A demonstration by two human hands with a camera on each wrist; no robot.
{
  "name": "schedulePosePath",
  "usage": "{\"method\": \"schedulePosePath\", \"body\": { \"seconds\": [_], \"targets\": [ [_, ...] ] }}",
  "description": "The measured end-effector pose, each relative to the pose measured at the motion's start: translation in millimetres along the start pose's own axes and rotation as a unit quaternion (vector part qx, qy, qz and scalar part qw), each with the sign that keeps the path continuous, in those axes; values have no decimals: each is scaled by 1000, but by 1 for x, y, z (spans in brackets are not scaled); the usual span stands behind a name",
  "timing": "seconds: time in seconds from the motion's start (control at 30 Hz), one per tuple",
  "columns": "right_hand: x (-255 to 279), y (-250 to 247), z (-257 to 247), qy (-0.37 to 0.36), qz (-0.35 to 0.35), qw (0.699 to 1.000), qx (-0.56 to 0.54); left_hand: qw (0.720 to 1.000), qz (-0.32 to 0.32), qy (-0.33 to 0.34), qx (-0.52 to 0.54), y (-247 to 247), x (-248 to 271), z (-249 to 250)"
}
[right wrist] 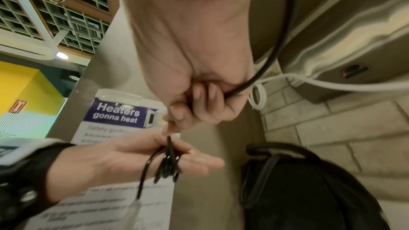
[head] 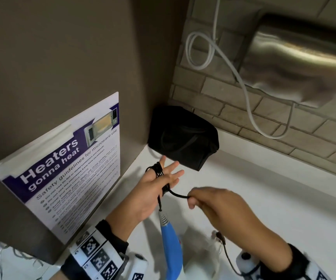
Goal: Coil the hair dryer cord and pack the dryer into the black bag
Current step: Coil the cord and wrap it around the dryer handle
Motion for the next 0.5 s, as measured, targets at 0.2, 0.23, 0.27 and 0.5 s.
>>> {"method": "schedulePosePath", "body": {
  "seconds": [0.2,0.23,0.27,0.5],
  "targets": [
    [-29,-51,15,13,144,988,-47,990,-121,-61,-48,45,21,-5],
    [-34,-52,18,16,156,986,-57,985,-145,-65,-67,51,26,-4],
    [-39,-53,21,16,170,983,-65,981,-163,-71,-79,55,31,-4],
    [-71,-29,25,-4,154,971,-183,966,-214,-120,-86,62,41,-13]
  ]
}}
Point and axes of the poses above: each hand's wrist, its own x-axis away from the middle knuckle, its own y-axis out of the palm, z = x × y, the point moved 10 cm from there along -x, towards the middle knuckle, and after that the axes turned 15 degrees about x, right-handed, at the moved point
